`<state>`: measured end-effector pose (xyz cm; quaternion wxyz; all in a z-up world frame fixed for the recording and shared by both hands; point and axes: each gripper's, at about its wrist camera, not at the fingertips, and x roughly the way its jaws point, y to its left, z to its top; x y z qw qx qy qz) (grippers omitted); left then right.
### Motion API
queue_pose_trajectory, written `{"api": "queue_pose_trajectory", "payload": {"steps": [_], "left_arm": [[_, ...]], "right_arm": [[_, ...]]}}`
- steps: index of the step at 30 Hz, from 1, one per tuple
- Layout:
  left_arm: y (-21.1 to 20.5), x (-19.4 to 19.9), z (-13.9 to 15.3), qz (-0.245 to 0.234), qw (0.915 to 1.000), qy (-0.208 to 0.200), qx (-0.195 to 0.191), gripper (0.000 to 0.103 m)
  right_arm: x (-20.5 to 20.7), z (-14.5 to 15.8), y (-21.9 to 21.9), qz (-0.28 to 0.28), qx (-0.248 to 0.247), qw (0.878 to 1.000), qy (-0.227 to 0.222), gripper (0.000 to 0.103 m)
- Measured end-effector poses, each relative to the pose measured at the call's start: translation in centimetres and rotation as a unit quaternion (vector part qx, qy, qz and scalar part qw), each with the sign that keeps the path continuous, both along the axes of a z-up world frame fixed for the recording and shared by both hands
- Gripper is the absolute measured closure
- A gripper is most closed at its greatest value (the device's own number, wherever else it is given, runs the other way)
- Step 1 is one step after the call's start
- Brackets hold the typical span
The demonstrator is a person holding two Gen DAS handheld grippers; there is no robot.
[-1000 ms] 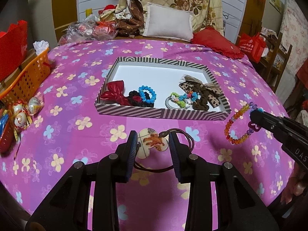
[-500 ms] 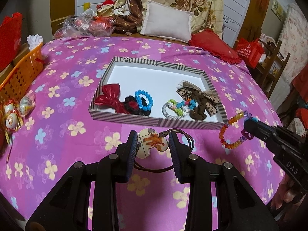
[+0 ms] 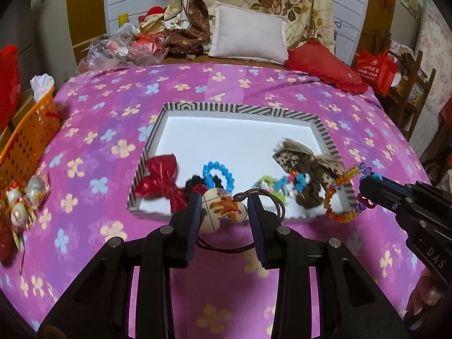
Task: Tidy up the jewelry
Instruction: 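Carry the brown elastic with left tool while right tool carries the orange bracelet to the tray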
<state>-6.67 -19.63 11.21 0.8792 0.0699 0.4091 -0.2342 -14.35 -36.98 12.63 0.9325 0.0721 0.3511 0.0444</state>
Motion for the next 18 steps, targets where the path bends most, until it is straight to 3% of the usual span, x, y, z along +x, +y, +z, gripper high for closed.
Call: {"api": "queue_pose_trajectory", "payload": {"steps": [9, 18], "left_arm": [[-1.4, 4.7, -0.7, 0.025, 0.9996, -0.002, 0.010, 0.071], [-1.9, 7.6, -2.9, 0.045, 0.9985, 0.008, 0.030, 0.071]], "right_arm": [[4.0, -0.6, -0.7, 0.004, 0.016, 1.000, 0.002, 0.099], [6.8, -3.2, -0.4, 0.012, 0.020, 0.999, 0.024, 0.099]]}}
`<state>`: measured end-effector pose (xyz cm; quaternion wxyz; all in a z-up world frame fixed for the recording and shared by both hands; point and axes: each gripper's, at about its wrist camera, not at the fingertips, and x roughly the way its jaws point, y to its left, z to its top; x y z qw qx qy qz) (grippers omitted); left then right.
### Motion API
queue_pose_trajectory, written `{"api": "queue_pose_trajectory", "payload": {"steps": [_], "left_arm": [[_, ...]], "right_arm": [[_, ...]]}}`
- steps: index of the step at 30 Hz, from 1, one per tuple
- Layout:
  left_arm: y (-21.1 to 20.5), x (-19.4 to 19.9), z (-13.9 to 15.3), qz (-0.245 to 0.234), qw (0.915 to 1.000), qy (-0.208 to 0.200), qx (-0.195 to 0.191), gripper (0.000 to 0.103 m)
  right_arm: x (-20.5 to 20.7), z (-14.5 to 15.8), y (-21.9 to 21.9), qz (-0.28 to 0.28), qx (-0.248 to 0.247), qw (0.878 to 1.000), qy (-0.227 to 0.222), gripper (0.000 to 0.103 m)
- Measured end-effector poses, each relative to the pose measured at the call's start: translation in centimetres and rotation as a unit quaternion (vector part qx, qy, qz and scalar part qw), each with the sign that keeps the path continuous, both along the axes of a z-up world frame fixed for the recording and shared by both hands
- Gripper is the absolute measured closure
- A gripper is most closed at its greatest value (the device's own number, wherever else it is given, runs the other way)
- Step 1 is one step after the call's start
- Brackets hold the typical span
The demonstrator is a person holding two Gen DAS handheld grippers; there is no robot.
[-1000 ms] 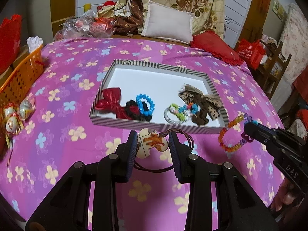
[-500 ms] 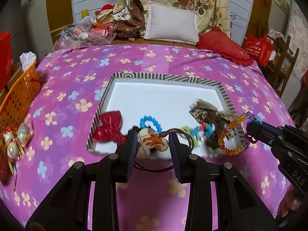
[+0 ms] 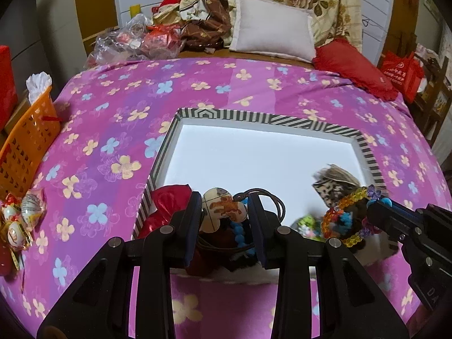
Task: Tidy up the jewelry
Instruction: 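Carry the brown elastic with left tool while right tool carries the orange bracelet to the tray, then open both tools to release the elastic and bracelet in the tray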
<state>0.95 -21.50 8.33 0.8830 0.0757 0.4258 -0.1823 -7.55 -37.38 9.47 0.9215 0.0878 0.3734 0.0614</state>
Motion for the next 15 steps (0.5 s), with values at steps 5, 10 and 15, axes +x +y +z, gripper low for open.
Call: {"api": "queue_pose_trajectory", "payload": {"steps": [5, 10, 15], "left_arm": [[0.3, 1.2, -1.2, 0.014, 0.9999, 0.008, 0.005, 0.071], [1.2, 2.0, -2.9, 0.033, 0.9990, 0.030, 0.003, 0.071], [1.9, 2.0, -3.9, 0.042, 0.9980, 0.048, -0.001, 0.070]], "right_arm": [[0.9, -1.7, -0.1, -0.002, 0.004, 1.000, 0.020, 0.099], [1.0, -3.4, -0.4, -0.007, 0.001, 0.999, 0.042, 0.099], [1.0, -4.4, -0.7, -0.013, -0.001, 0.998, 0.058, 0.099]]}}
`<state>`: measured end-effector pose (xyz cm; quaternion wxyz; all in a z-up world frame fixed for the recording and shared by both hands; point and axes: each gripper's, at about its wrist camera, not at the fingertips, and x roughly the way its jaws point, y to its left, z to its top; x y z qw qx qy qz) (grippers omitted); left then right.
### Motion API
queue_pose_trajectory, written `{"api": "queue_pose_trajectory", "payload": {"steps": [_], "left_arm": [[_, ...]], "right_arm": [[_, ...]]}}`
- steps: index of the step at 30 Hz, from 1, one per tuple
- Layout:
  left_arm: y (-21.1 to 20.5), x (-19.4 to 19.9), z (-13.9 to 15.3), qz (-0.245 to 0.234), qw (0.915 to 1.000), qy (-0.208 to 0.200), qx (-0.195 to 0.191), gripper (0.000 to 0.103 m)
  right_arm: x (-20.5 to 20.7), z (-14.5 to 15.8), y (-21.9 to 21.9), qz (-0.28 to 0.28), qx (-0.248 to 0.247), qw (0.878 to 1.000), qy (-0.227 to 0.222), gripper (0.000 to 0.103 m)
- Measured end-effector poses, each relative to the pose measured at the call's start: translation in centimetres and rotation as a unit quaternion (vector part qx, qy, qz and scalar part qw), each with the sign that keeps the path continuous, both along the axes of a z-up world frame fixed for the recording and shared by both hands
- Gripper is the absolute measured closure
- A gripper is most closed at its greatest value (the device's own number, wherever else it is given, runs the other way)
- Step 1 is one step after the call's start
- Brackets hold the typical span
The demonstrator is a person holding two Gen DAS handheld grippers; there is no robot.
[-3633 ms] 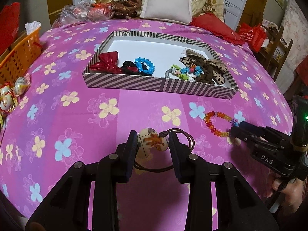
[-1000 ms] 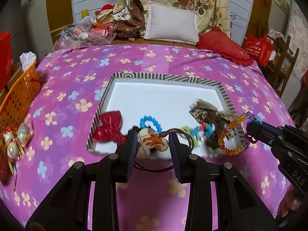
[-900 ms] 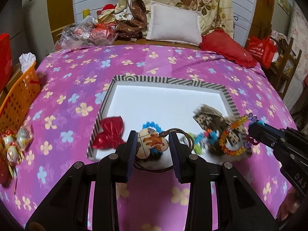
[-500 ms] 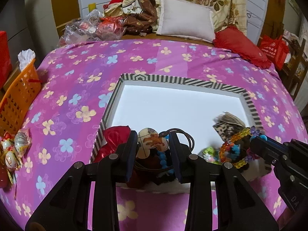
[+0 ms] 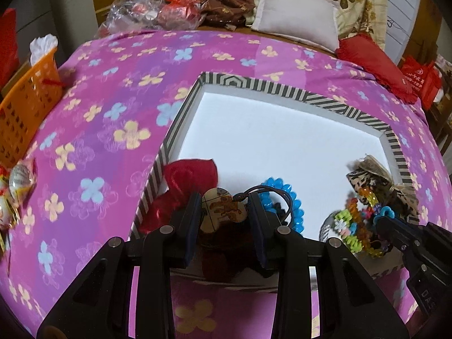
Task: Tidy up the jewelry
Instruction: 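Open both tools to release the elastic and bracelet in the tray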
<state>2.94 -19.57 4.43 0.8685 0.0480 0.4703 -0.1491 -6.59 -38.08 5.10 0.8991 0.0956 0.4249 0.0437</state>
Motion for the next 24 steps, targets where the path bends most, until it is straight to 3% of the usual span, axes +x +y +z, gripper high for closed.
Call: {"api": "queue_pose_trajectory", "payload": {"steps": [5, 9, 16, 19, 21, 24], "left_arm": [[0.2, -0.3, 0.2, 0.002, 1.0000, -0.002, -0.001, 0.070], [0.0, -0.6, 0.1, -0.001, 1.0000, -0.002, 0.000, 0.070], [-0.4, -1.3, 0.5, -0.006, 0.9999, -0.009, 0.007, 0.068], [-0.3, -1.7, 0.9, -0.007, 0.9999, -0.013, 0.004, 0.053], [-0.1, -2.0, 1.3, -0.007, 0.9998, -0.020, 0.001, 0.041], [0.1, -2.9, 2.0, -0.009, 0.9996, -0.027, 0.002, 0.039]], "right_arm": [[-0.4, 0.2, -0.1, -0.007, -0.013, 1.000, 0.000, 0.097], [-0.7, 0.0, -0.1, -0.014, -0.013, 1.000, 0.002, 0.079], [-1.9, 0.4, -0.4, -0.022, -0.007, 1.000, -0.005, 0.073], [-2.8, 1.3, -0.1, -0.025, -0.010, 0.999, -0.021, 0.063], [-3.2, 1.8, 0.2, -0.025, -0.014, 0.999, -0.029, 0.063], [-4.0, 2.4, 0.6, -0.025, -0.017, 0.999, -0.036, 0.063]]}}
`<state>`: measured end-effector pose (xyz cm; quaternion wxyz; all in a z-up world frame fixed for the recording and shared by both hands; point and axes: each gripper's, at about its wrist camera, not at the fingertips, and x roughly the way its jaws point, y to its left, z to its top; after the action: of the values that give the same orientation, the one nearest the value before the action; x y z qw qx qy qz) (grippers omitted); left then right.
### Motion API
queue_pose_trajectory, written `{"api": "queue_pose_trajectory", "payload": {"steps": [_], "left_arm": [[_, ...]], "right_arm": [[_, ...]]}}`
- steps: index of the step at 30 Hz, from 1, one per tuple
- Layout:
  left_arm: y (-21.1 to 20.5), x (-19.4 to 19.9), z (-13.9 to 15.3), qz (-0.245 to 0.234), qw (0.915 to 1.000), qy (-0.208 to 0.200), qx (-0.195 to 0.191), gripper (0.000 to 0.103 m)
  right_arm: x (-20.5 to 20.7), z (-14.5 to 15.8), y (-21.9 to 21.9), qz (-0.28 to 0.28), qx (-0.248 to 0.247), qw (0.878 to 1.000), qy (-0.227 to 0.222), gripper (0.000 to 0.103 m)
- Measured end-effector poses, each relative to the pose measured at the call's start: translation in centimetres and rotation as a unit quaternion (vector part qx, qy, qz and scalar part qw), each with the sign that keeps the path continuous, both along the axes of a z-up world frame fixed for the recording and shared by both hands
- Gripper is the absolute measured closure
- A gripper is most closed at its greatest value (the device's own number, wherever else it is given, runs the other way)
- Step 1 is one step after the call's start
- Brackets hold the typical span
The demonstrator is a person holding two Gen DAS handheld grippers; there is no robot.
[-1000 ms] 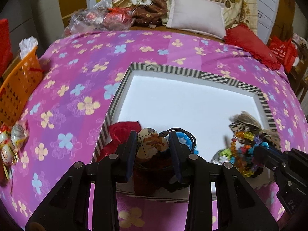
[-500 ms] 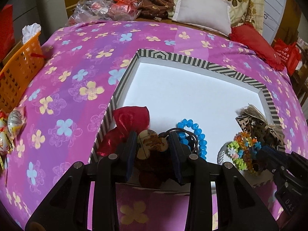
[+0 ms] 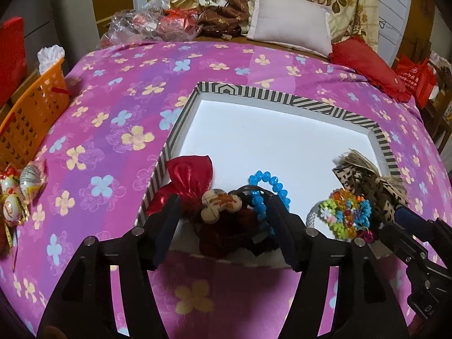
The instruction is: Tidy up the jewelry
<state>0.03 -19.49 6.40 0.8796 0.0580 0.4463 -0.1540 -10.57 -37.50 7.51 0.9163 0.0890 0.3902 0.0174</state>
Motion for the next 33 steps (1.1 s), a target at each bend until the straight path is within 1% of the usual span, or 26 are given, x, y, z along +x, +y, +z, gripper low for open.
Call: {"api": "queue_pose_trajectory", "payload": {"steps": [7, 18, 19, 20, 21, 22, 26, 33], "left_arm": [[1.0, -3.2, 1.9, 0.001, 0.9996, -0.028, -0.002, 0.036], [2.5, -8.9, 3.9, 0.010, 0.9973, -0.073, 0.005, 0.036], [2.7, -9.5, 4.2, 0.013, 0.9970, -0.077, 0.005, 0.036], [2.8, -9.8, 4.3, 0.015, 0.9968, -0.078, 0.005, 0.036], [3.0, -10.2, 4.5, 0.017, 0.9966, -0.080, 0.004, 0.036], [3.2, -10.5, 4.7, 0.019, 0.9965, -0.082, 0.003, 0.036], [3.7, -11.7, 5.4, 0.028, 0.9956, -0.090, -0.001, 0.036], [4.3, -13.6, 6.7, 0.035, 0.9934, -0.110, -0.001, 0.036]], "right_arm": [[-2.8, 1.2, 0.6, -0.015, 0.003, 1.000, -0.017, 0.062], [-6.1, 2.3, 1.1, -0.042, -0.010, 0.999, -0.022, 0.060], [-6.3, 2.5, 1.2, -0.044, -0.013, 0.999, -0.023, 0.058], [-6.6, 2.7, 1.3, -0.047, -0.015, 0.998, -0.025, 0.049], [-6.9, 2.9, 1.3, -0.050, -0.016, 0.998, -0.030, 0.044], [-7.4, 3.3, 1.5, -0.055, -0.019, 0.998, -0.039, 0.036], [-8.6, 4.2, 2.1, -0.055, -0.033, 0.997, -0.050, 0.035], [-10.0, 5.2, 2.8, -0.056, -0.039, 0.996, -0.057, 0.035]]}}
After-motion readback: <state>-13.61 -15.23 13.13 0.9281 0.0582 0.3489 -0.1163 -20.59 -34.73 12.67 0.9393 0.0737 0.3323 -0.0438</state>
